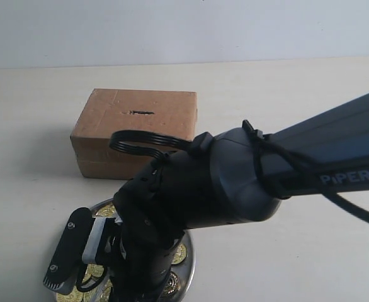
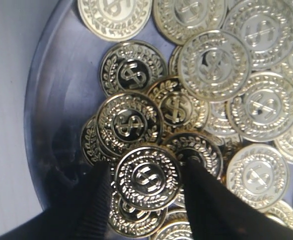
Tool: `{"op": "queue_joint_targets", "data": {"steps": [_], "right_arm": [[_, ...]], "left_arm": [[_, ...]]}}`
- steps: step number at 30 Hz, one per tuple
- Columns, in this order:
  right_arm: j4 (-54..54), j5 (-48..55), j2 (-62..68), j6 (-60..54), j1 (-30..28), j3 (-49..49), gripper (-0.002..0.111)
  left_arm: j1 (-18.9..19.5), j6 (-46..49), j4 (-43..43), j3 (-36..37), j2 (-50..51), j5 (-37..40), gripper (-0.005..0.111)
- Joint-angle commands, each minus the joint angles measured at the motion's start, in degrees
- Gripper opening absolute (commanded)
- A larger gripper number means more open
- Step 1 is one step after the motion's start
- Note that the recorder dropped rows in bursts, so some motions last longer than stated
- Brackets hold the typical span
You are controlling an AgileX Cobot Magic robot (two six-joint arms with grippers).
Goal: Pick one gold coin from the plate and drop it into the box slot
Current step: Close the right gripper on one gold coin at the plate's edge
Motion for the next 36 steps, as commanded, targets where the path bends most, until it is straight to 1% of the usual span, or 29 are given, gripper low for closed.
{"op": "queue_joint_targets", "data": {"steps": [1, 7, 10, 31, 32, 34, 36], "right_arm": [[0.09, -0.87, 0.52, 0.05, 0.12, -0.15, 0.044], [0.09, -0.87, 0.52, 0.05, 0.12, -0.15, 0.023], [0.09, -0.87, 0.52, 0.05, 0.12, -0.15, 0.018], [-0.58, 3.93, -5.91, 0.05, 0.12, -0.15, 0.018], [-1.08, 3.93, -5.58, 0.05, 0.12, -0.15, 0.019], [-1.96, 3.43, -4.71, 0.05, 0.12, -0.15, 0.024], [-3.59, 2.39, -3.58, 0.05, 0.12, -0.15, 0.034]], "left_arm": [[0.13, -0.07, -0.06, -0.14, -0.26, -0.66, 0.0], [0.13, -0.07, -0.06, -0.14, -0.26, -0.66, 0.0], [0.13, -0.07, -0.06, -0.14, -0.26, -0.66, 0.0], [0.13, -0.07, -0.06, -0.14, -0.26, -0.66, 0.0], [0.13, -0.07, -0.06, -0.14, -0.26, -0.66, 0.0], [0.13, -0.07, -0.06, -0.14, -0.26, -0.66, 0.0], [0.13, -0.07, -0.06, -0.14, -0.26, -0.66, 0.0]]}}
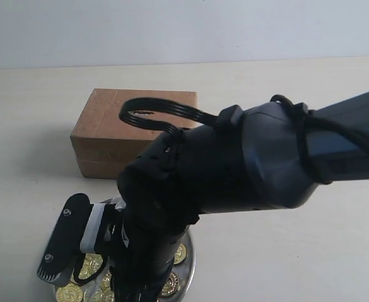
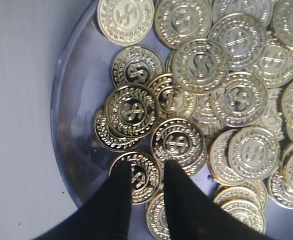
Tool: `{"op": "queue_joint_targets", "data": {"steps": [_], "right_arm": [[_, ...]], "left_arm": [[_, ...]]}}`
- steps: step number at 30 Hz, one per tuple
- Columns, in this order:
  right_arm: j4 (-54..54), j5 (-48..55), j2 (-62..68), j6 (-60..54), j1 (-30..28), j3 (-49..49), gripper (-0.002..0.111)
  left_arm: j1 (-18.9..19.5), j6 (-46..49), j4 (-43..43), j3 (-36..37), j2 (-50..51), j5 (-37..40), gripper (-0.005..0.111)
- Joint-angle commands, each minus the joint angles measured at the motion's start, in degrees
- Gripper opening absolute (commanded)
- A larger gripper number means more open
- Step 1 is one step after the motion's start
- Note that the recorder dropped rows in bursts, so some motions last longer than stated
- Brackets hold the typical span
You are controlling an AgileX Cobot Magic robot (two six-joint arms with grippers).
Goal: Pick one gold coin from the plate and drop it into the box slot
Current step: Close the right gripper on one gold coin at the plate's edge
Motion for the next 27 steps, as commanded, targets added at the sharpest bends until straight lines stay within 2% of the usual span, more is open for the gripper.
{"op": "queue_joint_targets", "data": {"steps": [1, 4, 18, 27], "right_arm": [[-2.88, -1.87, 1.73, -0.05, 0.12, -0.15, 0.037], [-3.65, -4.45, 2.64, -0.05, -0.01, -0.15, 0.043], [-4.05, -8.8, 5.8, 0.05, -1.38, -0.15, 0.043], [-3.83, -8.36, 6.14, 13.64, -1.64, -0.15, 0.043]], "left_arm": [[0.13, -0.07, -0.06, -0.14, -0.26, -0.66, 0.0], [0.13, -0.07, -0.06, -0.14, -0.26, -0.66, 0.0], [0.13, -0.07, -0.06, -0.14, -0.26, -0.66, 0.0], [0.13, -0.07, -0.06, -0.14, -0.26, -0.66, 0.0]]}}
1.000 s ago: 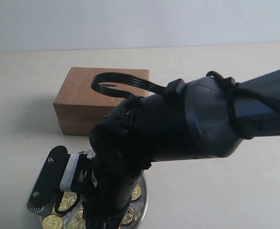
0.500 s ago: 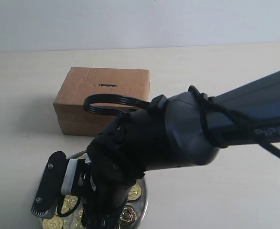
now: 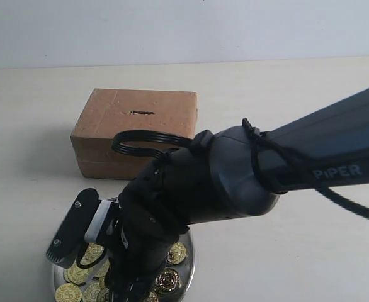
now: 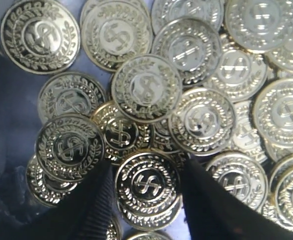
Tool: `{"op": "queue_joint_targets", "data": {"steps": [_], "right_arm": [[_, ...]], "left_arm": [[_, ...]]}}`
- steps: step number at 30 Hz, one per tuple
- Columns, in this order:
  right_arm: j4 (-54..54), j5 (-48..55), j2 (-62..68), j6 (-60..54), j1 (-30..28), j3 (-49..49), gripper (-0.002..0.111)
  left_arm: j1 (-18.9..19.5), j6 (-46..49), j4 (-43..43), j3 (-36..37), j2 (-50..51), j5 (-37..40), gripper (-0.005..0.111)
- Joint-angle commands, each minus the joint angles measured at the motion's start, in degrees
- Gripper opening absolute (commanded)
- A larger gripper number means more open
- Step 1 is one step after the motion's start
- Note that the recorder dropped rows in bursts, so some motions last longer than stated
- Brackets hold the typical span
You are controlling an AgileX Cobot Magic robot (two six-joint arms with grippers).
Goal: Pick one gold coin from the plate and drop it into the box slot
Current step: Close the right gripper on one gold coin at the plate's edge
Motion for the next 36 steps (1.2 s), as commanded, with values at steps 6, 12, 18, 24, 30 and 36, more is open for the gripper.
{"op": "queue_joint_targets", "data": {"steps": [6, 12, 18, 24, 30, 36], "right_arm": [[-0.06, 1.6, 1.83, 6.56, -1.21, -0.15, 0.043], [-0.06, 1.69, 1.82, 6.67, -1.21, -0.15, 0.043], [-0.06, 1.69, 1.82, 6.67, -1.21, -0.15, 0.03], [-0.06, 1.69, 1.82, 6.67, -1.21, -0.15, 0.018], [-0.06, 1.69, 1.82, 6.67, -1.21, -0.15, 0.031], [0.12, 1.83, 1.82, 12.5, -1.21, -0.15, 0.047]], "left_arm": [[0.13, -0.07, -0.06, -0.14, -0.26, -0.66, 0.0], [0.13, -0.07, -0.06, -0.14, -0.26, -0.66, 0.0], [0.13, -0.07, -0.06, -0.14, -0.26, -0.66, 0.0], [0.13, -0.07, -0.06, -0.14, -0.26, -0.66, 0.0], [0.13, -0.07, -0.06, -0.14, -0.26, -0.66, 0.0], [0.13, -0.07, -0.06, -0.14, -0.26, -0.66, 0.0]]}}
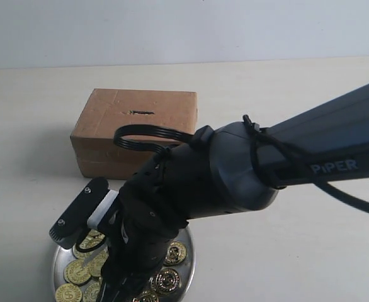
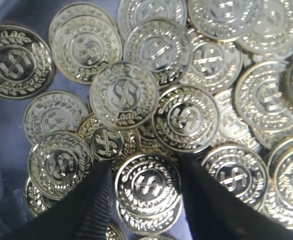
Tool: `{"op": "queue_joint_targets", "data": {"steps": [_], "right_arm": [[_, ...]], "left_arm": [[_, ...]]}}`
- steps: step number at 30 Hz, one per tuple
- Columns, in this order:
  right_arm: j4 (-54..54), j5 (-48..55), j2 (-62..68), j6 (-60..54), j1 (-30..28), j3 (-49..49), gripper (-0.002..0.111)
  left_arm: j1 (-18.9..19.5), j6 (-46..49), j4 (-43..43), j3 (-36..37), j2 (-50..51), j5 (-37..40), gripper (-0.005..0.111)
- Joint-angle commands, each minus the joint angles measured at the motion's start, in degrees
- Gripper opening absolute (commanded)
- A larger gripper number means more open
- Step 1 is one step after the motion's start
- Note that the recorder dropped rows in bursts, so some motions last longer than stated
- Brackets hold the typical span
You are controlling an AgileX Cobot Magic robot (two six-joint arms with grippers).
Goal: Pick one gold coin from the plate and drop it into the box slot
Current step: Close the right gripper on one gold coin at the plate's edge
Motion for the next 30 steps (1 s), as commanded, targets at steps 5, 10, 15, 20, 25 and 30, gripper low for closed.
{"op": "queue_joint_targets", "data": {"steps": [5, 10, 15, 20, 25, 30], "right_arm": [[-0.1, 1.52, 1.27, 2.85, -0.59, 0.32, 0.047], [-0.1, 1.64, 1.27, 2.85, -0.59, 0.32, 0.047], [-0.1, 3.57, 1.27, 2.85, -0.59, 0.32, 0.047], [0.03, 3.88, 1.27, 2.85, -0.59, 0.32, 0.044], [0.03, 3.88, 1.27, 2.85, -0.59, 0.32, 0.027], [0.03, 3.88, 1.27, 2.85, -0.59, 0.32, 0.018]], "left_arm": [[0.13, -0.07, -0.06, -0.14, -0.26, -0.66, 0.0], [0.13, -0.07, -0.06, -0.14, -0.26, -0.66, 0.0], [0.13, -0.07, -0.06, -0.14, -0.26, -0.66, 0.0], [0.13, -0.07, -0.06, -0.14, -0.26, -0.66, 0.0], [0.13, -0.07, -0.06, -0.14, -0.26, -0.66, 0.0], [0.13, -0.07, -0.06, -0.14, -0.26, -0.66, 0.0]]}}
